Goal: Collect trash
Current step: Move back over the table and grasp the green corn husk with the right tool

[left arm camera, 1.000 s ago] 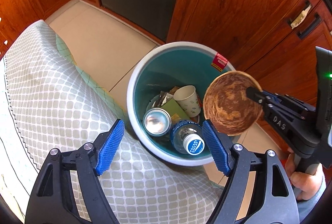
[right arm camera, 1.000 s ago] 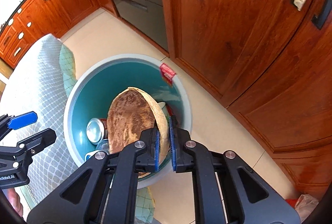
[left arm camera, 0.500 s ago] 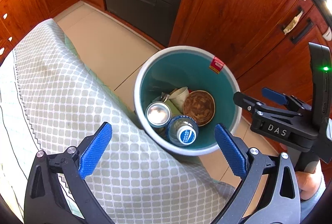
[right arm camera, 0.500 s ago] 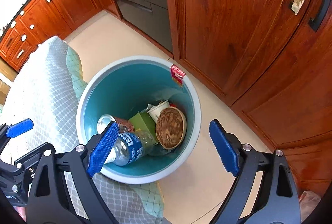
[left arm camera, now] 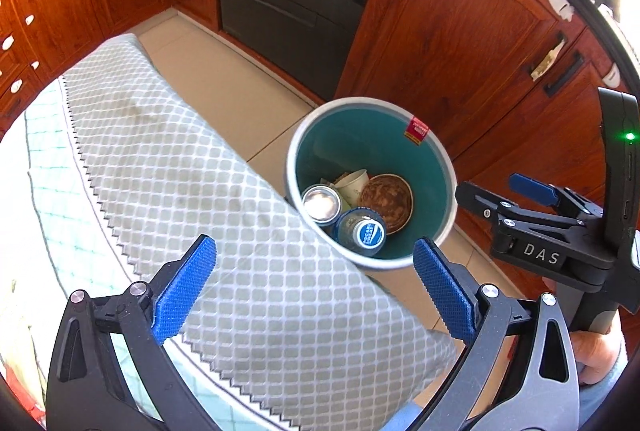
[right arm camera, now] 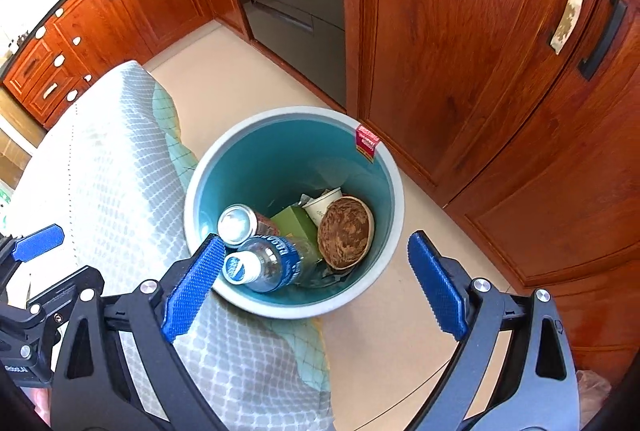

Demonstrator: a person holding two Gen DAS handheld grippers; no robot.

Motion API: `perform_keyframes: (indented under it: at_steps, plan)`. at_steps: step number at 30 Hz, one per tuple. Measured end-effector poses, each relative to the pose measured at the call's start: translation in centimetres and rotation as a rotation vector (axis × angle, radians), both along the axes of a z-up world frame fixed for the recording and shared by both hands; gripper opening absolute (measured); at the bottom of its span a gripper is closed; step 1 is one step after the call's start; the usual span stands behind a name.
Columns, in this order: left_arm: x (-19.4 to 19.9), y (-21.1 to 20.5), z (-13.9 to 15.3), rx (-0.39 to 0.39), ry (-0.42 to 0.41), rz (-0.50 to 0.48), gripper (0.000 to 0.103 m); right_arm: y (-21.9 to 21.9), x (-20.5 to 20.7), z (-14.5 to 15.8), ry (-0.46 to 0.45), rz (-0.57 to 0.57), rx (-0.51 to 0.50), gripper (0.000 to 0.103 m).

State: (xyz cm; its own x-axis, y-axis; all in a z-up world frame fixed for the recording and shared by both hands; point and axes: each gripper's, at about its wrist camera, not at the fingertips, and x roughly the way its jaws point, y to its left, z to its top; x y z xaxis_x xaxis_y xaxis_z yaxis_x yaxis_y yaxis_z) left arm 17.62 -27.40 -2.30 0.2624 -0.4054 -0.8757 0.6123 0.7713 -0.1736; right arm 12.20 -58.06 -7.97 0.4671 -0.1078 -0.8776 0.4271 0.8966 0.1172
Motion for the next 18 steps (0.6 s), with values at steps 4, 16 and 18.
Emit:
perform_keyframes:
  at_steps: [4,16,18]
  plan:
    - [-0.6,2.4,1.0,-0.022,-0.011,0.024,0.099,2.0,0.1,1.0,-0.004,0.036,-0.011,0.089]
    - [-1.7,13.7,1.8,-0.044,-0.042,0.180,0.099,13.3,1.4,3.2,-0.014,0.242,-0.002,0.089]
    - [-1.6,16.8,1.6,-0.043,-0.038,0.235,0.099,16.2,2.1,3.2,-0.009,0.296,0.004,0.089]
